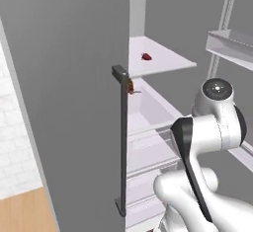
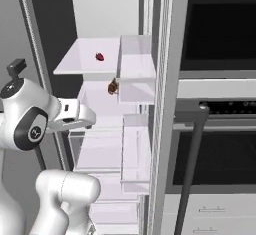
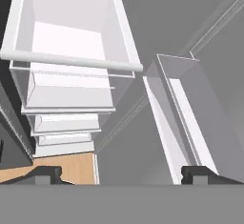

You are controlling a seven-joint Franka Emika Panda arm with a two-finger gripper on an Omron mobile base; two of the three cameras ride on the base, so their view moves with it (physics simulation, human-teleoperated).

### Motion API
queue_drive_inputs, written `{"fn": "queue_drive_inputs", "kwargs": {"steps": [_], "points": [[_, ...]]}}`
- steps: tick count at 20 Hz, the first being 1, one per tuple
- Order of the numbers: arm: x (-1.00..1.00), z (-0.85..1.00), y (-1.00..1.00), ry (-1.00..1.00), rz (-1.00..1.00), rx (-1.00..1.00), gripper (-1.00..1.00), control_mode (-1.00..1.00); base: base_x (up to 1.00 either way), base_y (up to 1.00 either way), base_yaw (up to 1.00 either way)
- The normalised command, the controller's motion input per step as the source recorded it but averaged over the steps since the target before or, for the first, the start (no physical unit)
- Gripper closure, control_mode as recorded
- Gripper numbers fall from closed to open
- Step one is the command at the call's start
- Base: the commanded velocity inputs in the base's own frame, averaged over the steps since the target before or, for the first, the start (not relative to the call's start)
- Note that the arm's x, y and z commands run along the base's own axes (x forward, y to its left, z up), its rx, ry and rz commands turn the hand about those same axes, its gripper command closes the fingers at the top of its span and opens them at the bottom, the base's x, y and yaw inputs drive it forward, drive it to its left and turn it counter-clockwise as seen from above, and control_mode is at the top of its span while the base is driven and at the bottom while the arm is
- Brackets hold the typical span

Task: Take the strawberry from the fridge and place it on top of the pancake, located on the dining counter.

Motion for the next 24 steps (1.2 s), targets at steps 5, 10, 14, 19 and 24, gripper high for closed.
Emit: {"fn": "queue_drive_inputs", "kwargs": {"steps": [5, 10, 14, 19, 24], "points": [[0.00, 0.00, 0.00, 0.00, 0.00, 0.00, -1.00, 1.00, 0.52, 0.01, -0.12], [0.00, 0.00, 0.00, 0.00, 0.00, 0.00, -1.00, 1.00, 0.55, -0.01, -0.05], [0.00, 0.00, 0.00, 0.00, 0.00, 0.00, -1.00, 1.00, 0.68, 0.00, 0.00], [0.13, 0.01, 0.00, -0.01, 0.00, 0.07, -1.00, -1.00, 0.37, 0.00, 0.00], [0.03, 0.48, 0.00, -0.10, 0.05, 0.20, -1.00, -1.00, 0.00, 0.00, 0.00]]}}
